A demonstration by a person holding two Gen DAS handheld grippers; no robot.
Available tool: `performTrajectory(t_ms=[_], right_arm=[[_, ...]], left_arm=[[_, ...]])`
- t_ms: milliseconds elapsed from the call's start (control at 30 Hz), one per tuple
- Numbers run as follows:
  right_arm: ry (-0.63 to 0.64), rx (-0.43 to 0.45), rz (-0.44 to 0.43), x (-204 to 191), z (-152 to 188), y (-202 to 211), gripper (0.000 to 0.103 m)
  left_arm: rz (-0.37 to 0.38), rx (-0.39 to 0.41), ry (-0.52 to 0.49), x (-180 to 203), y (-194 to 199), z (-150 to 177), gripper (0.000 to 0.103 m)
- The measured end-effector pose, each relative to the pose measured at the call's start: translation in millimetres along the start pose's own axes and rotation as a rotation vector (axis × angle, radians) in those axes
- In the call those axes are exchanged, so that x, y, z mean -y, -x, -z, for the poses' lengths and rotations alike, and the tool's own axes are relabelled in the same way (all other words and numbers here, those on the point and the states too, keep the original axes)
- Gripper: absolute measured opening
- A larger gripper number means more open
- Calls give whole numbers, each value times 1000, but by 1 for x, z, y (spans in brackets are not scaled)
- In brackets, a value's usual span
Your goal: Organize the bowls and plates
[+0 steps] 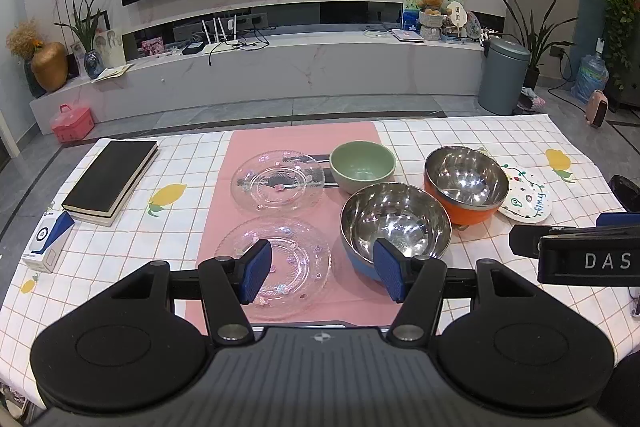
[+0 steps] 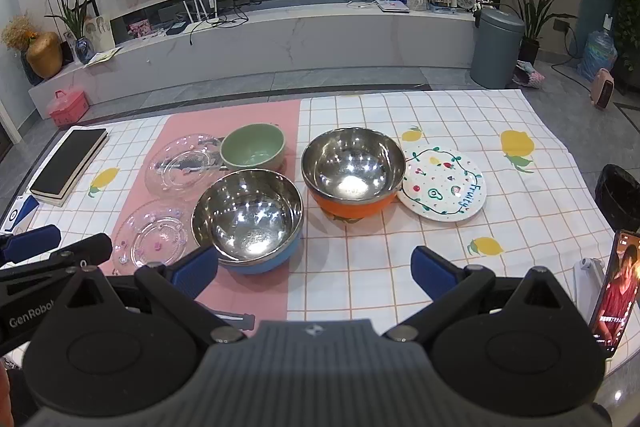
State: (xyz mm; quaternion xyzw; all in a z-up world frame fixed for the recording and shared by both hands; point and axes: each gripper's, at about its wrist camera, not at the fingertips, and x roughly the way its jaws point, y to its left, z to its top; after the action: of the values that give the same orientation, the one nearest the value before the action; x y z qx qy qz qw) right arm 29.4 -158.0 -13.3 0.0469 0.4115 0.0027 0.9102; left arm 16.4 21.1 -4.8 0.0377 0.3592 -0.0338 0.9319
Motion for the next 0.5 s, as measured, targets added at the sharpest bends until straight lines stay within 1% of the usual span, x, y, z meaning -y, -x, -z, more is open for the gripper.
performTrajectory(t_ms=[300,400,433,500], right_arm=[[-7,-4,-4,3,1,-1,101],[-5,-3,-6,4,2,-1,101],[-3,-3,-6,4,3,-2,101],[2,-1,-4,6,5,-3,100]], left_arm=[[0,0,-7,2,0,0,70],[14,4,-7,3,-1,0,70],[26,5,-6,3,-1,0,69],[48,0,-2,3,-3,1,64]])
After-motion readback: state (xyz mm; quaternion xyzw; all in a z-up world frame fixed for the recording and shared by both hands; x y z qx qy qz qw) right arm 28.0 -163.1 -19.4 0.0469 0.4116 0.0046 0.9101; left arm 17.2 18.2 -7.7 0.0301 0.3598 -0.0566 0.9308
